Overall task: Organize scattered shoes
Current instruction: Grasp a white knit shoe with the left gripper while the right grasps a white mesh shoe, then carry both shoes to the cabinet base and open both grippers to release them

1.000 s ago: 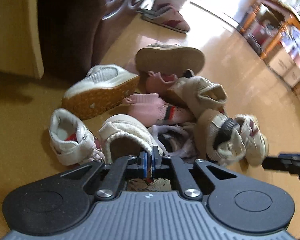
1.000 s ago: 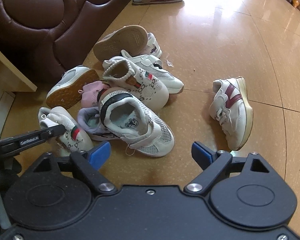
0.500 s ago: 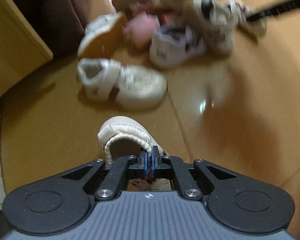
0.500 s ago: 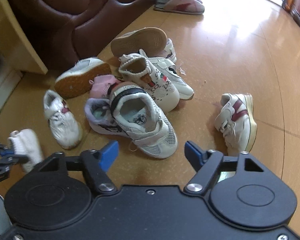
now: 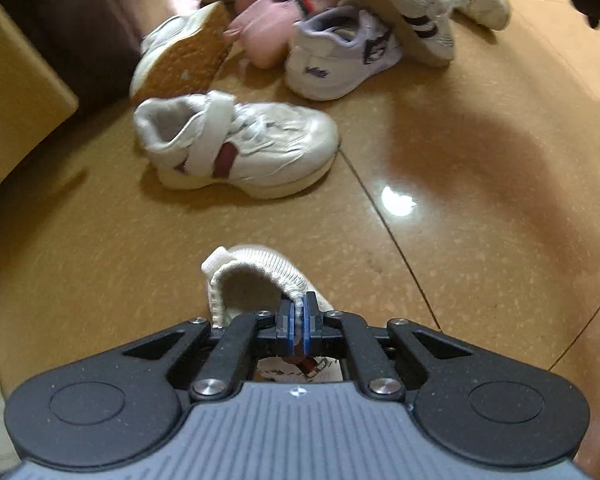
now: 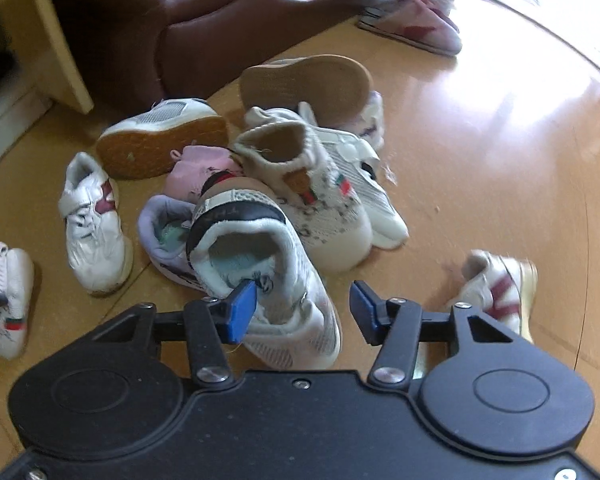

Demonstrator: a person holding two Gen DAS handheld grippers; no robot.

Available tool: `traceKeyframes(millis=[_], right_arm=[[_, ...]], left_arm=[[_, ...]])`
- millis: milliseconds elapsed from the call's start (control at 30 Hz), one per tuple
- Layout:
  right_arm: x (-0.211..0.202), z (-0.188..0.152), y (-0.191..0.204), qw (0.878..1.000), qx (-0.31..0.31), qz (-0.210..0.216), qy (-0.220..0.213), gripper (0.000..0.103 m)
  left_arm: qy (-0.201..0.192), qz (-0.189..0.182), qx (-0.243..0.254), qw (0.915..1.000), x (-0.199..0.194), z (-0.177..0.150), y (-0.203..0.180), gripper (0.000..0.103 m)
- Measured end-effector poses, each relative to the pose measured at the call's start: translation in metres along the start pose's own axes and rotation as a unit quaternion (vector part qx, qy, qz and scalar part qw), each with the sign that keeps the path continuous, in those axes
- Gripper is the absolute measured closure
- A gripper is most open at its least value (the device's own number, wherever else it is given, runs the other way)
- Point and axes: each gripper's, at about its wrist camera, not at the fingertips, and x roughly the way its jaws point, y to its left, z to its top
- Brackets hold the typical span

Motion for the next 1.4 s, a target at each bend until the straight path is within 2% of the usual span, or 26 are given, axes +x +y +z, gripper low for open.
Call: traceKeyframes(millis=[33,100,167,267,300,333,433,533,667,733,800,833,933,1000,1100,1167,1200,1333,1367,1400], right_arm=[[0.005,0.0,-0.001,1.0,-0.001,-0.001,0.008,0.088],[0.013,-0.001,-0.004,1.0,-0.001,-0.005,0.014,0.089],[0.015,-0.001,-0.01,1.0,0.018,0.0,0.012,0.09],[0.014,-0.003,-0.017,0.999,0.05,0.014,0.006,0.091],[0.012,-0.004,-0.02,0.998,0.064,0.017,0.006,0.091],[0.01,-0.004,-0.023,0.996,0.085,0.021,0.008,0.091],[0.005,-0.009,-0.032,0.989,0.146,0.033,0.021,0.091],[-0.002,-0.021,-0.039,0.976,0.209,0.047,0.037,0.091],[-0.013,-0.053,-0.048,0.934,0.34,0.085,0.068,0.091],[-0.017,-0.076,-0.045,0.9,0.411,0.109,0.093,0.09],[-0.019,-0.09,-0.038,0.88,0.447,0.126,0.098,0.09],[-0.02,-0.096,-0.034,0.871,0.462,0.134,0.1,0.09],[-0.018,-0.101,-0.012,0.866,0.462,0.157,0.107,0.09],[-0.013,-0.104,0.002,0.854,0.477,0.175,0.116,0.09],[-0.002,-0.106,0.024,0.844,0.482,0.195,0.13,0.09],[0.008,-0.113,0.035,0.827,0.503,0.209,0.138,0.09],[0.014,-0.117,0.042,0.818,0.513,0.216,0.143,0.09],[0.029,-0.123,0.06,0.813,0.514,0.225,0.155,0.09],[0.033,-0.124,0.065,0.812,0.514,0.227,0.158,0.09],[0.036,-0.125,0.069,0.811,0.514,0.229,0.161,0.09]], left_arm=[[-0.001,0.003,-0.002,1.0,0.003,0.001,0.0,0.099],[-0.002,0.007,-0.003,1.0,0.008,0.003,-0.001,0.097],[0.004,0.01,-0.002,0.9999,0.015,0.008,-0.003,0.09],[0.003,0.006,-0.028,0.9996,0.014,0.01,0.0,0.062],[-0.002,0.005,-0.039,0.9992,0.012,0.01,0.001,0.046],[-0.006,0.004,-0.049,0.9988,0.01,0.01,0.003,0.043],[-0.022,0.011,-0.082,0.9964,-0.004,0.011,0.008,0.043],[-0.043,0.025,-0.105,0.9932,-0.022,0.01,0.011,0.043],[-0.072,0.043,-0.116,0.9898,-0.044,0.009,0.007,0.043],[-0.076,0.047,-0.115,0.9893,-0.051,0.009,0.005,0.043],[-0.079,0.047,-0.117,0.9888,-0.056,0.008,0.004,0.043],[-0.08,0.048,-0.117,0.9888,-0.057,0.007,0.003,0.043],[-0.079,0.051,-0.114,0.989,-0.061,0.003,0.004,0.043],[-0.077,0.057,-0.112,0.9891,-0.062,-0.001,0.007,0.043],[-0.074,0.062,-0.135,0.9861,-0.062,-0.01,0.019,0.043],[-0.069,0.068,-0.157,0.9828,-0.061,-0.019,0.03,0.043],[-0.066,0.066,-0.174,0.9803,-0.06,-0.024,0.037,0.043],[-0.068,0.044,-0.259,0.9625,-0.053,-0.043,0.058,0.043],[-0.076,0.03,-0.289,0.9537,-0.051,-0.048,0.063,0.043],[-0.094,0.002,-0.329,0.9396,-0.049,-0.054,0.07,0.043]])
